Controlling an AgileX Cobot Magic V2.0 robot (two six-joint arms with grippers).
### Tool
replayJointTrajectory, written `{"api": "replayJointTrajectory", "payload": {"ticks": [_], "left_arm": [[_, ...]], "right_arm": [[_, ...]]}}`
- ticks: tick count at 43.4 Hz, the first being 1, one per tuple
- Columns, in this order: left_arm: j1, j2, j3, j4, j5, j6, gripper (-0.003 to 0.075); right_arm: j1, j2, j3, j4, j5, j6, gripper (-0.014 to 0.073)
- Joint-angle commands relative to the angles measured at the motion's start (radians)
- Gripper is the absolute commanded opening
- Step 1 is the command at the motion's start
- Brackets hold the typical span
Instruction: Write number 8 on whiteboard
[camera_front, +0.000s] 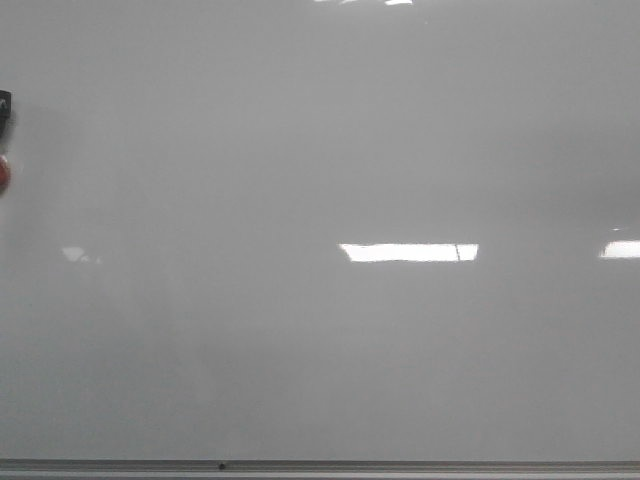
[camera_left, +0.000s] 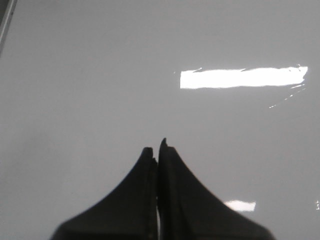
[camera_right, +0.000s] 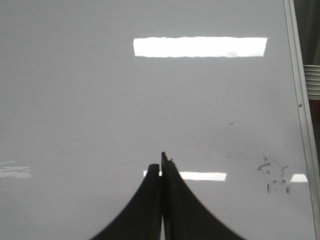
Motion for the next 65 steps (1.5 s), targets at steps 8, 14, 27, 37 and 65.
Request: {"api": "replayJointTrajectory", "payload": {"ticks": [8, 14, 27, 37, 65], "left_arm": [[0.000, 0.191, -0.186, 0.000, 0.116, -0.010, -0.0021], [0.000, 0.242, -0.176, 0.000, 0.150, -0.010, -0.0021], [0.000, 0.335, -0.165, 0.000, 0.238, -0.010, -0.0021], [0.000, 0.383, -0.161, -0.002, 0.251, -0.010, -0.0019], [-0.058, 0.769, -0.231, 0.022, 0.286, 0.027, 0.0491]], "right_arm": [[0.000, 0.230, -0.229, -0.004, 0.137, -0.006, -0.0108], [0.000, 0.326, -0.239, -0.004, 0.190, -0.006, -0.0108], [0.000, 0.478, -0.238, -0.004, 0.226, -0.006, -0.0108], [0.001, 0.588, -0.238, -0.004, 0.320, -0.063, -0.0004], [0.001, 0.625, -0.238, 0.009, 0.345, -0.062, 0.0574]]}}
